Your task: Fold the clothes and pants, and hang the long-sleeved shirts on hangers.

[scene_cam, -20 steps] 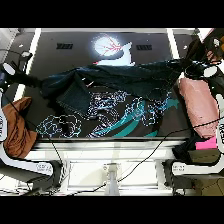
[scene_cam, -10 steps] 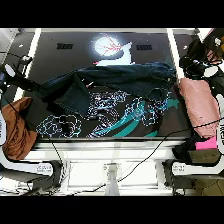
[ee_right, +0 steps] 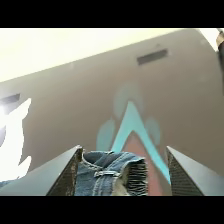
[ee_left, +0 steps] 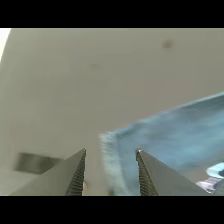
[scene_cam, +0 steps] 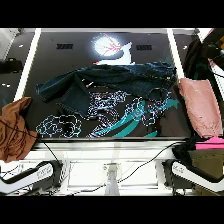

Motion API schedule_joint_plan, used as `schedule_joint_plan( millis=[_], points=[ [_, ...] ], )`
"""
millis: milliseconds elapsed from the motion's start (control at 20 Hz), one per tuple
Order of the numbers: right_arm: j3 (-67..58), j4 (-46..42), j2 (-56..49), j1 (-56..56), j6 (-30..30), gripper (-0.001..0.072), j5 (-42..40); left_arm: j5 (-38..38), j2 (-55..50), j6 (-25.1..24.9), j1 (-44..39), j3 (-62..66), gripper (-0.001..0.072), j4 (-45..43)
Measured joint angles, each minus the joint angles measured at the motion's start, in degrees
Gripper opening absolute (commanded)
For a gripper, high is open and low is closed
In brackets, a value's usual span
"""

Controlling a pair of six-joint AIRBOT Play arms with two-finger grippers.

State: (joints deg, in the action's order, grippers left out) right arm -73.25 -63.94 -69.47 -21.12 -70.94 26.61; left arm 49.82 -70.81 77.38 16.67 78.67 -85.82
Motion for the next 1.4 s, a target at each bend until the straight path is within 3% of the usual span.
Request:
schedule_joint_plan(
  millis=[200,300,500,550,600,650,950,1400],
  points=[
    [0.0,-2.5,2.7,-2.0,0.0,0.0596,6.6,1.6,7.1,-0.9,-0.2,-11.4,0.0381,13.0],
    [0.0,-4.0,3.2,-2.4,0.0,0.0596,9.6,2.6,10.5,-1.4,-0.4,-20.0,0.0486,21.6],
    [0.0,-5.9,3.4,-2.7,0.0,0.0595,14.0,5.2,15.8,-7.3,-4.4,-36.3,0.0492,36.9],
    [0.0,-6.2,3.4,-2.7,0.0,0.0596,14.8,5.5,16.3,-8.6,-6.6,-39.5,0.0533,38.9],
    [0.0,-6.4,3.4,-2.8,0.0,0.0596,15.7,5.5,16.6,-9.5,-8.8,-41.8,0.0625,40.3],
    [0.0,-6.5,3.4,-2.8,0.0,0.0596,16.2,4.9,16.7,-10.2,-11.3,-43.9,0.0658,41.2],
    [0.0,-6.7,3.4,-2.8,0.0,0.0596,18.4,-3.2,14.4,-10.8,-20.6,-48.7,0.0658,43.5],
    [0.0,-6.8,3.4,-2.8,0.0,0.0595,19.9,-7.0,11.1,-8.6,-22.6,-49.5,0.0658,41.9]
  ],
)
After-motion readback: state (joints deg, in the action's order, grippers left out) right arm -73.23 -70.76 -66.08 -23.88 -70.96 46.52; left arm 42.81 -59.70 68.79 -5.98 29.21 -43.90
